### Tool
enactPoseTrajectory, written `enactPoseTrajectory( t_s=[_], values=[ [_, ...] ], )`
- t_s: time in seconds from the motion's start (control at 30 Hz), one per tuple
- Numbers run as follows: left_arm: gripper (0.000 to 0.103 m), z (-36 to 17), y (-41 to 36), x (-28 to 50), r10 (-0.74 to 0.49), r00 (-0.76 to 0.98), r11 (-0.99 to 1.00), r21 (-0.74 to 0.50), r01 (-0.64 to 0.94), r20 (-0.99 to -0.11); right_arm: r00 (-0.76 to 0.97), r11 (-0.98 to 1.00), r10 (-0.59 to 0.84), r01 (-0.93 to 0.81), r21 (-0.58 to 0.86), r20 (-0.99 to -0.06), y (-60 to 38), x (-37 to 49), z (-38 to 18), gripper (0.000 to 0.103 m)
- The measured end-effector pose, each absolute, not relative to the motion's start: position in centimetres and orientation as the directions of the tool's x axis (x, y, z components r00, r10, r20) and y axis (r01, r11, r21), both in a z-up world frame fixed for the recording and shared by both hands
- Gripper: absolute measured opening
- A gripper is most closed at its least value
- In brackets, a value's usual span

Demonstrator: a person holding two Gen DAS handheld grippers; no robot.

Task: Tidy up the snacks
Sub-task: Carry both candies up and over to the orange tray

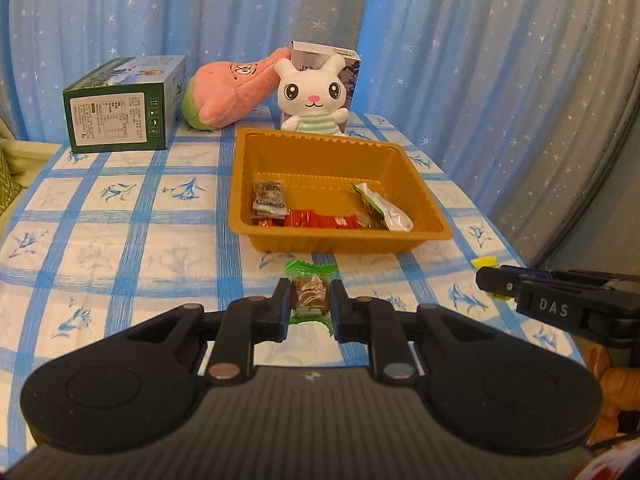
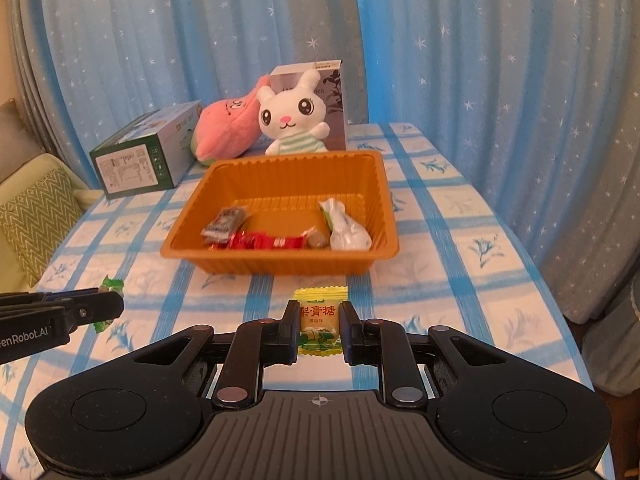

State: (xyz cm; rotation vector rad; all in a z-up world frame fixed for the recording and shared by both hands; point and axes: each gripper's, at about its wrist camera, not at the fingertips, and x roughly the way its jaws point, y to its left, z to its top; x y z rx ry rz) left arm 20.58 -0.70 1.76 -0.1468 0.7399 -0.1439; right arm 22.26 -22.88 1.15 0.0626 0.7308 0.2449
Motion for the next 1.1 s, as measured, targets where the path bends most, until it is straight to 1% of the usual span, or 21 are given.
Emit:
enactPoseTrajectory(
  t_s=[0.6, 0.73, 1.1],
  values=[
    [0.018, 3.3, -0.6, 30.3, -0.230, 0.718, 0.970, -0.215, 0.114, -0.656, 0.694, 0.960, 0.279, -0.213, 0.181, -0.664, -22.3, 32.3, 2.9, 0.020],
    [0.018, 3.5, -1.0, 32.4, -0.227, 0.711, 0.972, -0.203, 0.121, -0.665, 0.685, 0.958, 0.286, -0.214, 0.191, -0.670, -22.2, 34.0, 2.9, 0.020],
    [0.018, 2.2, -1.6, 36.8, -0.244, 0.675, 0.967, -0.225, 0.118, -0.697, 0.650, 0.950, 0.311, -0.196, 0.242, -0.694, -22.1, 38.3, 2.3, 0.020]
  ],
)
